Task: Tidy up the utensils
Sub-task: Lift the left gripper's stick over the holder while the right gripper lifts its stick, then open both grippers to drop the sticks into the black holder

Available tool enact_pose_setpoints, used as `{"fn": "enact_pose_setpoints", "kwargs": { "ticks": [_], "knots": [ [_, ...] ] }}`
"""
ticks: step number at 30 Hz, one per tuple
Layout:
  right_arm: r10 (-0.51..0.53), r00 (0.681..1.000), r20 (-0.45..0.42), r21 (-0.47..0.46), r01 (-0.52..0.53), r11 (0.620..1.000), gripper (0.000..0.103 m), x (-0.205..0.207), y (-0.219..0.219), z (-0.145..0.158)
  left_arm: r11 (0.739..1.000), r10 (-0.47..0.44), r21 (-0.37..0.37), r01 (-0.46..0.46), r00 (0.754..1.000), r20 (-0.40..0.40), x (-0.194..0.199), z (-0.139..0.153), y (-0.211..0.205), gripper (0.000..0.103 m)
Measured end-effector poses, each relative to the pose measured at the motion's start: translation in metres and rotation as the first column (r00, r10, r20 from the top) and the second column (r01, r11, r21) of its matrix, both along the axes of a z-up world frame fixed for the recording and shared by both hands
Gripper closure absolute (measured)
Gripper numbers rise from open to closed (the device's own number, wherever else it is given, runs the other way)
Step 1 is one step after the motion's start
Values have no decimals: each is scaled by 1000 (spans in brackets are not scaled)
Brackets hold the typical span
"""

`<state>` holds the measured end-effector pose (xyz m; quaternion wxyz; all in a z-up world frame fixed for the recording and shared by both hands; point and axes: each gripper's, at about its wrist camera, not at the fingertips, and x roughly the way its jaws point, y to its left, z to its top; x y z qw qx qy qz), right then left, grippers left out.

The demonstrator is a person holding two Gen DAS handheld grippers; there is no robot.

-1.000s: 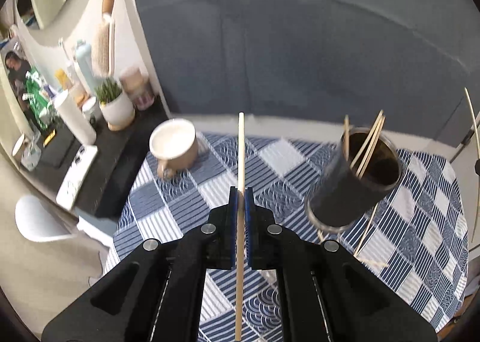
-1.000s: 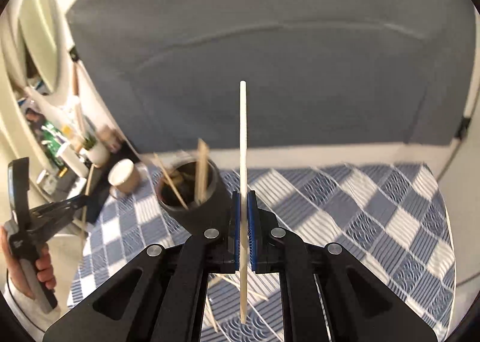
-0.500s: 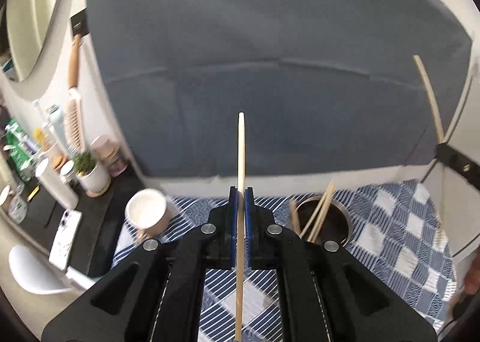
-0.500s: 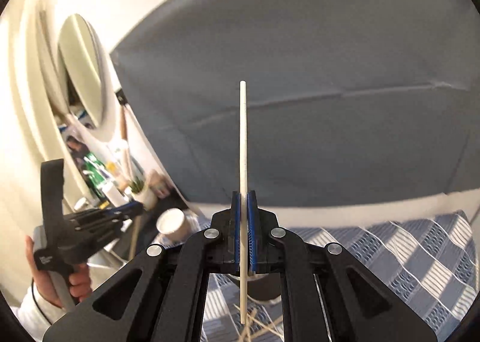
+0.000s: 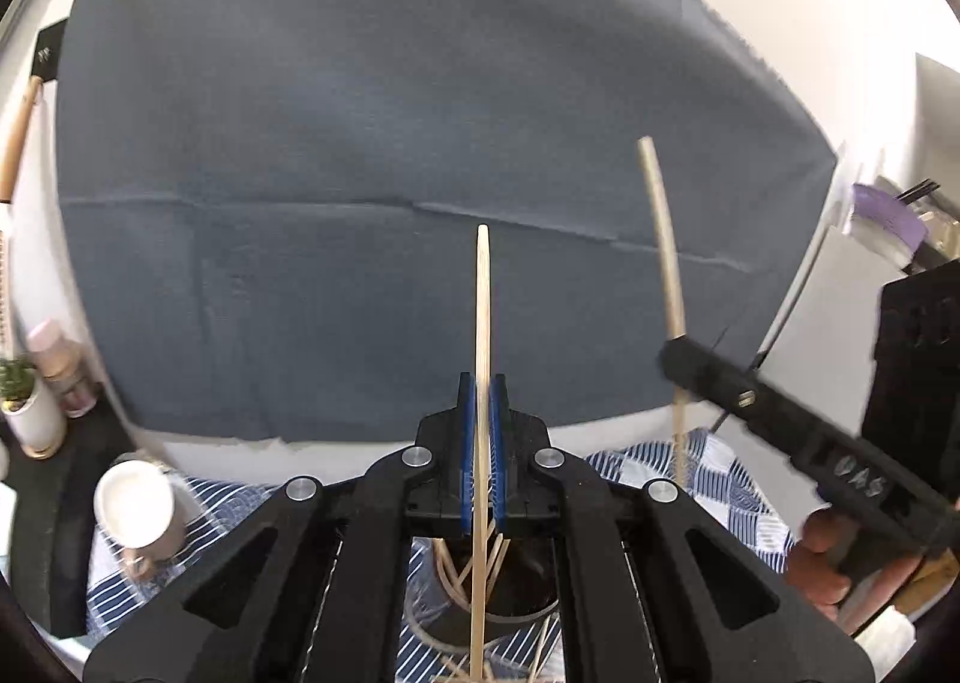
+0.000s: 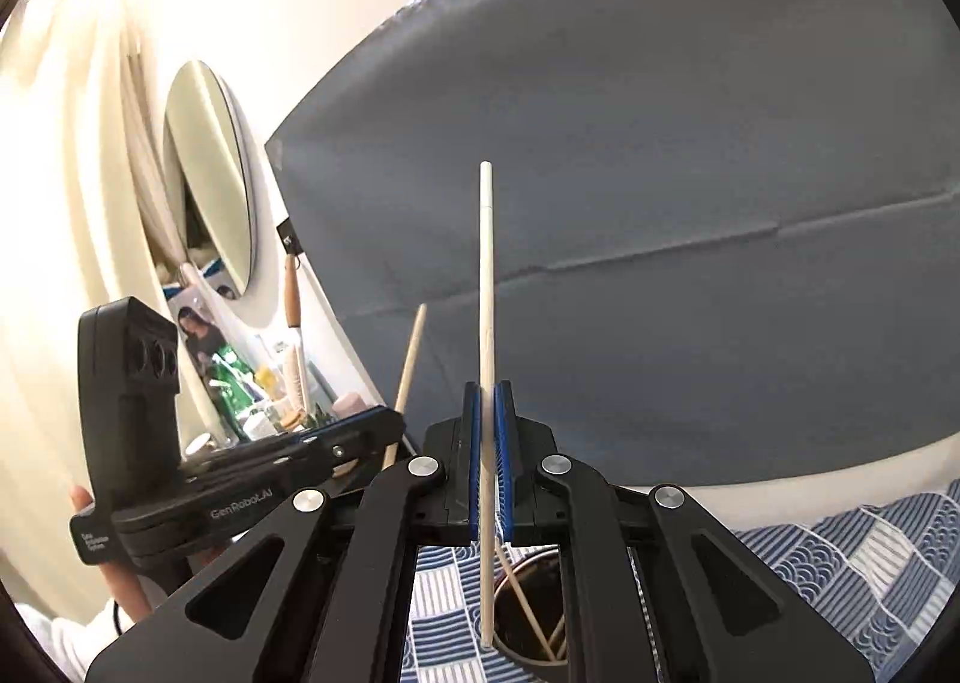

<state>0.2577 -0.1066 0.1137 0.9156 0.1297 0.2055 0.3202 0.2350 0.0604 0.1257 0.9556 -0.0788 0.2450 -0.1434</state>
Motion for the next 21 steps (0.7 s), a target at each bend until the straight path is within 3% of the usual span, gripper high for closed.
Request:
{"fn": "enact_pose_setpoints", "kwargs": {
  "ticks": [8,13,21],
  "knots": [
    [16,1000,5,48,-16,999,98,25,4,-60,993,-48,-98,60,993,112,19,-40,-4,98],
    [13,1000,-21,40,-12,999,98,38,5,-102,990,-54,-125,69,991,123,30,-76,-8,98],
    [17,999,-51,18,-16,1000,98,33,2,-141,995,-68,-69,76,991,112,17,-104,-21,98]
  ]
}}
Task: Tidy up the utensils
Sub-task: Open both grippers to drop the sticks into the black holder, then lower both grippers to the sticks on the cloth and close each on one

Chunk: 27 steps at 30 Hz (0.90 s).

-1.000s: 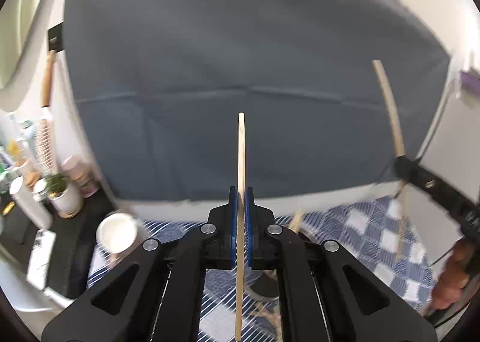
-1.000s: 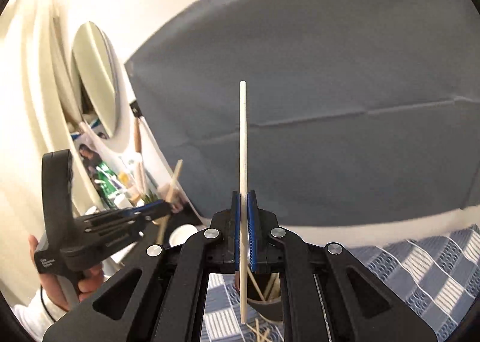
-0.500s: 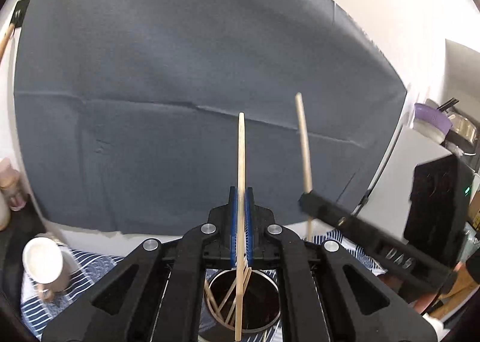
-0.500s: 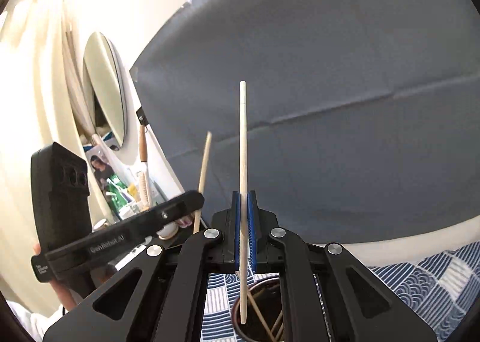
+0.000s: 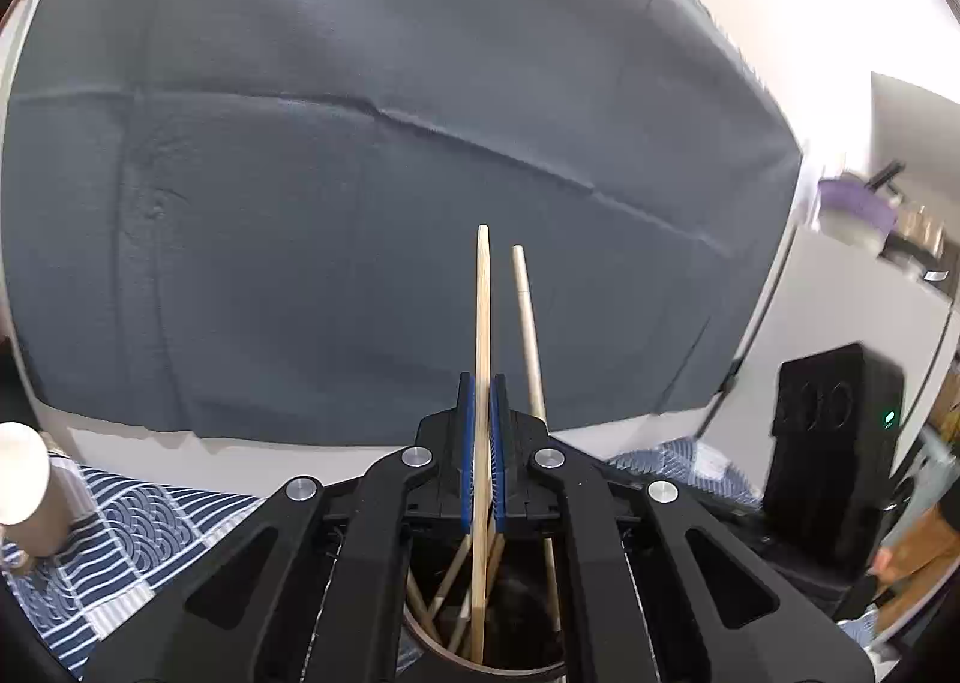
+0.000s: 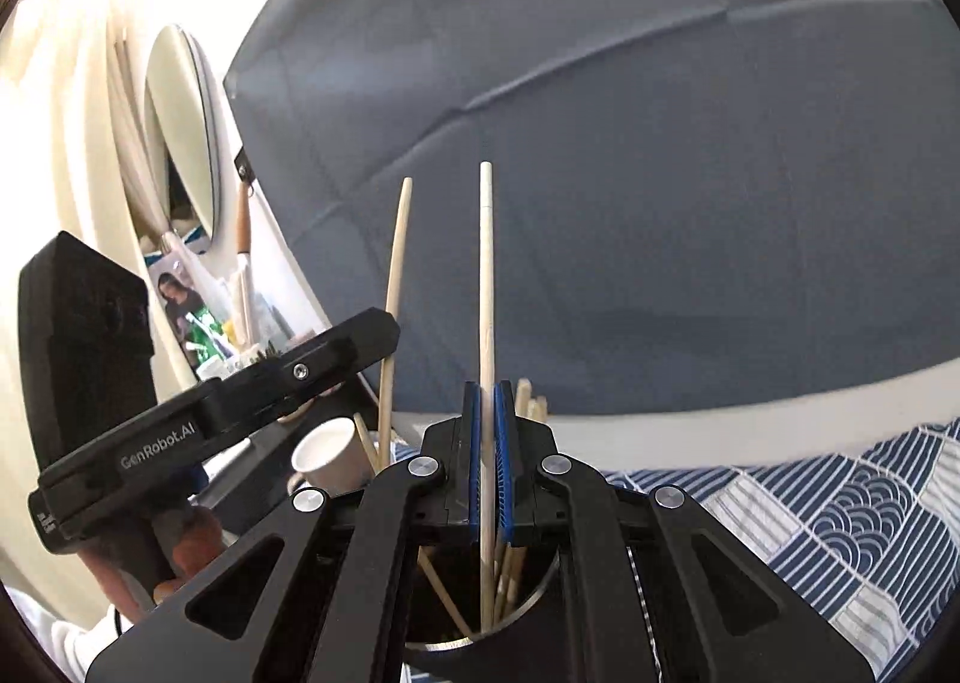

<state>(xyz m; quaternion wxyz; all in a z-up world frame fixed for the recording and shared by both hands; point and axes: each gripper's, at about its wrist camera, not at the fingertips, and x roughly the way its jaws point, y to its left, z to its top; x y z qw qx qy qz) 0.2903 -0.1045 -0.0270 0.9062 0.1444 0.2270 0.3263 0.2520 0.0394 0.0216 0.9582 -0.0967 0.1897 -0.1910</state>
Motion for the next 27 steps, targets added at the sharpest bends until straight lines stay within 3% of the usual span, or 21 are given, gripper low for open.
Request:
{"fn": "enact_pose_setpoints", "kwargs": {
  "ticks": [4,8,10,11,15,18,21,27],
  "knots": [
    [-14,1000,7,-15,15,1000,94,-7,0,3,1000,-4,-11,4,1000,-5,-9,4,3,97],
    [-21,1000,23,-54,23,998,92,-15,-3,22,1000,15,8,-15,1000,2,-19,21,8,82],
    [-35,999,37,-77,38,996,73,-24,-6,37,1000,26,3,-26,1000,8,-29,34,13,73],
    [-43,998,48,-83,47,995,69,-31,-12,44,1000,29,3,-29,1000,11,-33,40,14,70],
    [-57,996,70,-104,64,992,41,-54,-23,74,999,51,19,-51,998,27,-56,71,20,36],
    [-75,994,77,-116,83,990,15,-72,-31,96,997,62,49,-64,998,26,-73,87,20,29],
    [-95,992,81,-131,105,986,15,-91,-40,114,991,79,107,-81,997,24,-94,95,18,19],
    [-158,986,43,-177,163,971,11,-117,-51,125,990,64,126,-55,995,-70,-128,87,18,10]
  ]
}}
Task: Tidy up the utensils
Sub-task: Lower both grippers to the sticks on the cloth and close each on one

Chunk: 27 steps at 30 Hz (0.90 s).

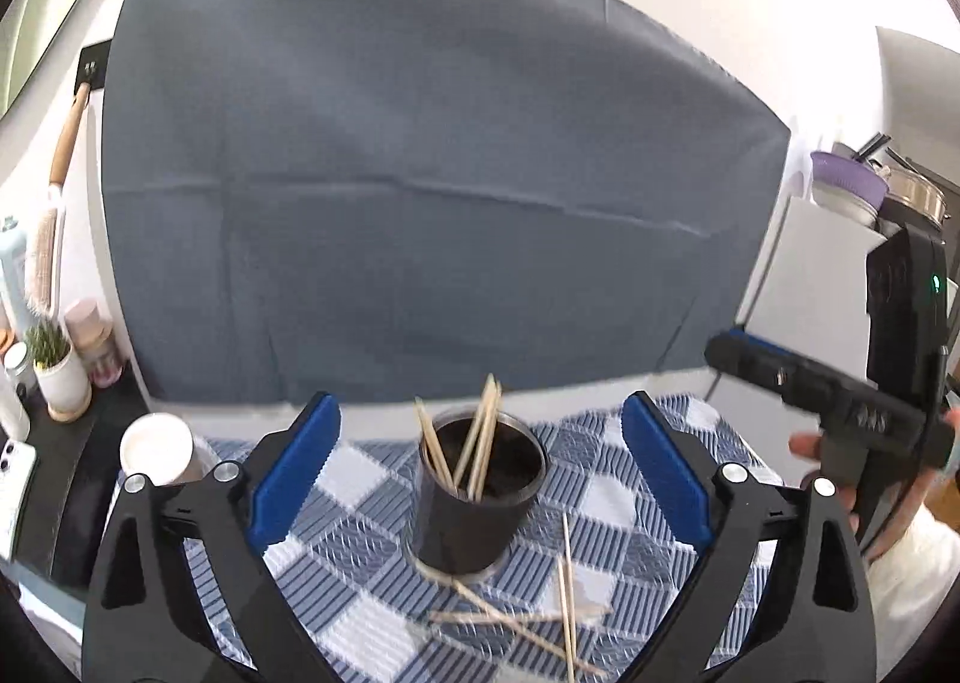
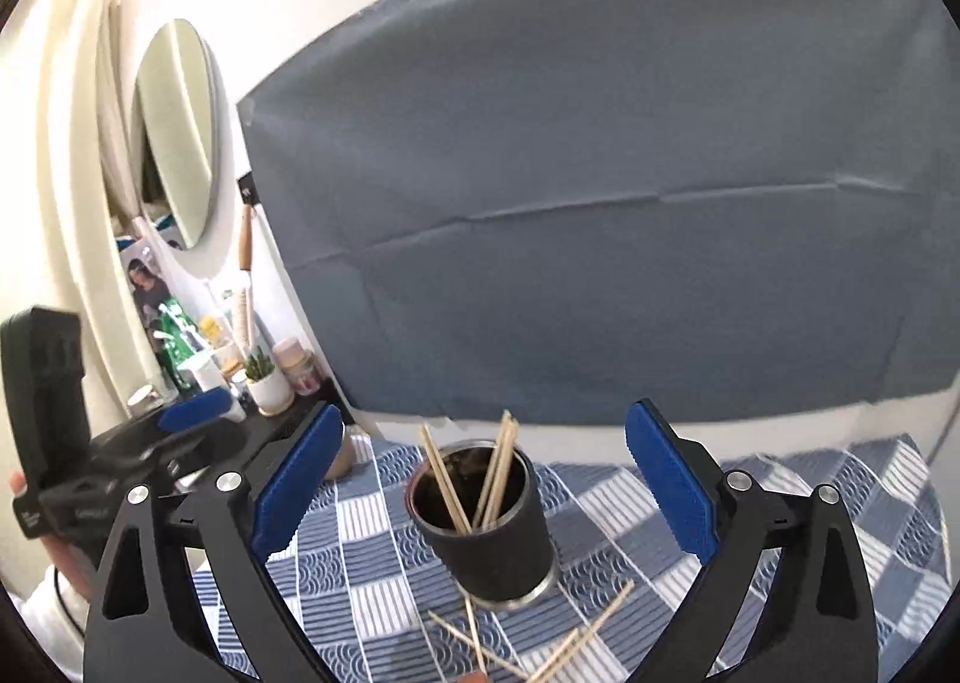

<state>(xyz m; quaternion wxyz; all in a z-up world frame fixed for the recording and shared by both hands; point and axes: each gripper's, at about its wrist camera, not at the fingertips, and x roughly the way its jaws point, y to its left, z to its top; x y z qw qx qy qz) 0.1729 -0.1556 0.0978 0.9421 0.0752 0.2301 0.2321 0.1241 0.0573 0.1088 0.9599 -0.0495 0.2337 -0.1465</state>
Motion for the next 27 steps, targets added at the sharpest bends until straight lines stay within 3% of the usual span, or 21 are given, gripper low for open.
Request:
{"fn": "enact_pose_setpoints", "kwargs": {
  "ticks": [8,14,17,23,27],
  "knots": [
    [-49,995,-84,-46,45,998,9,-22,-10,-20,994,-72,76,82,990,-121,-34,-40,-20,6],
    [-68,976,-206,-74,54,996,9,-21,-18,-54,989,-110,70,127,973,-205,-44,-78,-31,6],
    [-79,965,-252,-102,55,993,9,-19,-22,-70,986,-104,104,133,964,-247,-46,-100,-39,6],
    [-146,906,-397,-171,84,982,9,4,-36,-111,974,-124,136,182,929,-350,-42,-142,-56,7],
    [-185,827,-531,-175,107,979,9,29,-48,-142,969,-112,154,192,901,-418,-36,-168,-65,9]
  ]
}}
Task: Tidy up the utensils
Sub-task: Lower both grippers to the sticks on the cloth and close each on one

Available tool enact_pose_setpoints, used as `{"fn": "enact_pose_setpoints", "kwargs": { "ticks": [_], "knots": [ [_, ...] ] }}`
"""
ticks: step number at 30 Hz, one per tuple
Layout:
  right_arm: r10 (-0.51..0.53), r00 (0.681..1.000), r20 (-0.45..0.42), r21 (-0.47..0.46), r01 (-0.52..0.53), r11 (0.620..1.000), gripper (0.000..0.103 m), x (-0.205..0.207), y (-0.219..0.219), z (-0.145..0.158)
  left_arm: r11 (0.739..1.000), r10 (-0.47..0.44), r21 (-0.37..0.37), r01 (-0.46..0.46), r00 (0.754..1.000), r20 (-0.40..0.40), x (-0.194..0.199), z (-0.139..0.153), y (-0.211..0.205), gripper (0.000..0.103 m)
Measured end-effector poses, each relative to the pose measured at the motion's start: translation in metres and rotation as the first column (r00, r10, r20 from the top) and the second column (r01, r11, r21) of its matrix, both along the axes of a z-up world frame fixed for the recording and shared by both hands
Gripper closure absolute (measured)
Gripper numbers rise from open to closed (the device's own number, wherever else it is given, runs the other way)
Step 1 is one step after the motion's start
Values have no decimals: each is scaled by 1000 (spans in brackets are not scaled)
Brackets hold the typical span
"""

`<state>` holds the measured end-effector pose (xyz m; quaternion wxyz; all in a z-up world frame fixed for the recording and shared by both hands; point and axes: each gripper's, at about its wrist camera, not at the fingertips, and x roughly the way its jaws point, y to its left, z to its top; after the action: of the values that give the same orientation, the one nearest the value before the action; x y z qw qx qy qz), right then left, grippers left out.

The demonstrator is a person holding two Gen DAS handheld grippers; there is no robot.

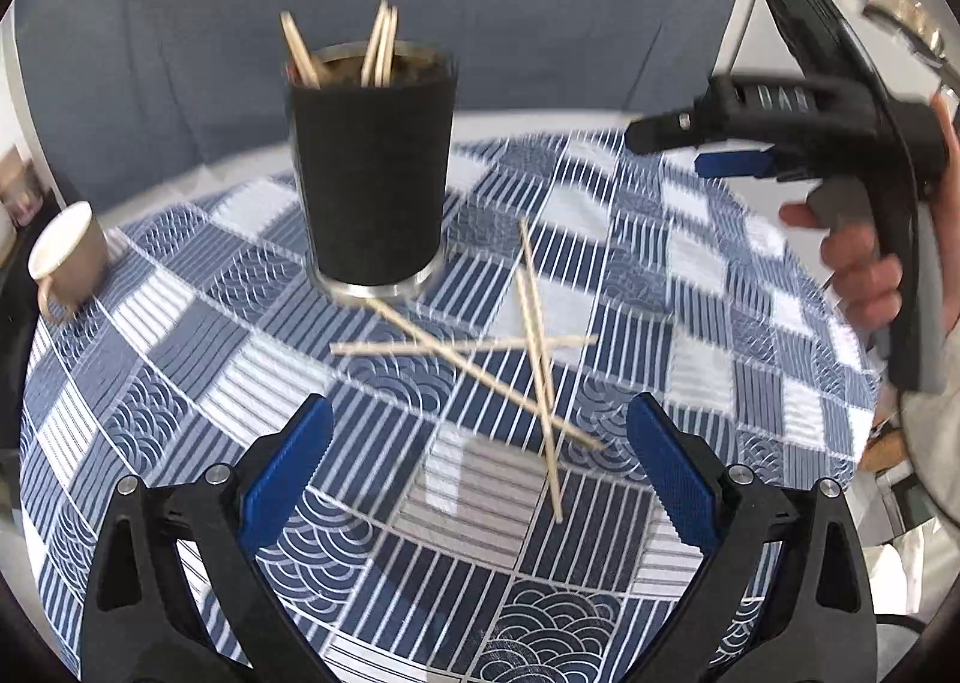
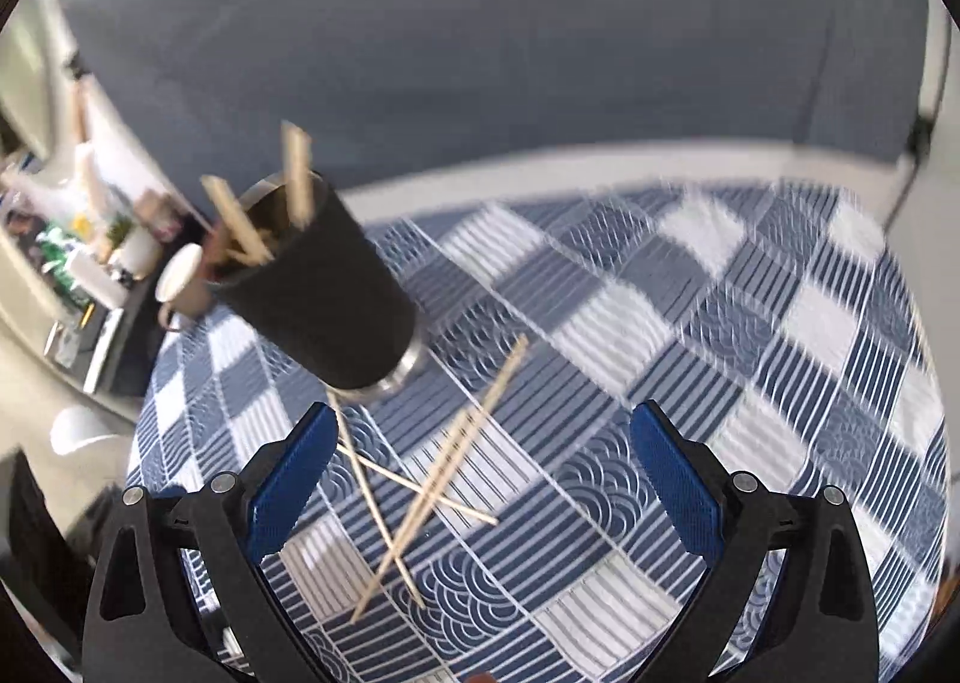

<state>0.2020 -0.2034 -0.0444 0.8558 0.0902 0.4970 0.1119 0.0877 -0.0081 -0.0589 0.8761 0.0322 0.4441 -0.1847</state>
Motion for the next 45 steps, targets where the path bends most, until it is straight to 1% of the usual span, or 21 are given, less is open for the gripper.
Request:
{"fn": "enact_pose_setpoints", "kwargs": {
  "ticks": [2,4,7,9,10,13,15,19,21,24,26,28,31,33,35,41,45],
  "knots": [
    [-23,997,-78,11,24,1000,9,12,-4,-20,1000,7,-1,-7,1000,-25,2,-14,-2,11],
    [-31,993,-111,16,33,999,9,19,-4,-33,1000,7,-4,-7,999,-47,5,-24,-3,13],
    [-61,983,-174,-14,60,998,9,35,3,-54,1000,12,18,-11,997,-82,11,-39,-6,14],
    [-92,972,-216,-39,85,996,9,45,7,-66,1000,-6,10,7,995,-97,12,-42,-7,14],
    [-111,967,-231,-53,101,993,9,51,10,-71,1000,-17,18,19,995,-101,13,-45,-9,14],
    [-156,952,-264,-93,136,986,9,64,15,-84,998,-44,40,48,993,-110,18,-53,-14,14],
    [-178,943,-280,-112,152,982,9,71,19,-92,998,-54,27,58,990,-130,22,-58,-15,14],
    [-226,928,-296,-179,179,967,9,81,23,-102,997,-67,24,71,988,-137,28,-63,-17,14],
    [-266,911,-315,-211,206,955,9,85,22,-110,997,-68,28,74,986,-150,32,-66,-17,14],
    [-295,888,-354,-201,235,951,9,86,19,-123,995,-84,32,91,982,-170,37,-71,-16,15],
    [-317,875,-367,-213,253,944,9,86,18,-130,992,-99,57,111,979,-179,39,-76,-18,17],
    [-332,866,-374,-204,273,940,8,85,17,-134,990,-107,69,121,978,-180,40,-77,-18,18],
    [-343,867,-362,-234,271,934,8,86,20,-136,992,-106,40,116,975,-195,41,-79,-17,18],
    [-334,872,-358,-273,245,930,8,85,27,-137,991,-114,42,125,974,-193,40,-80,-20,18],
    [-346,867,-359,-264,262,928,7,85,26,-137,989,-126,57,140,973,-191,39,-81,-23,18],
    [-349,867,-354,-268,263,927,6,80,32,-137,986,-132,73,149,973,-189,41,-83,-29,18],
    [-376,864,-334,-273,294,916,6,78,34,-138,984,-127,100,146,976,-175,41,-86,-38,18]
  ]
}}
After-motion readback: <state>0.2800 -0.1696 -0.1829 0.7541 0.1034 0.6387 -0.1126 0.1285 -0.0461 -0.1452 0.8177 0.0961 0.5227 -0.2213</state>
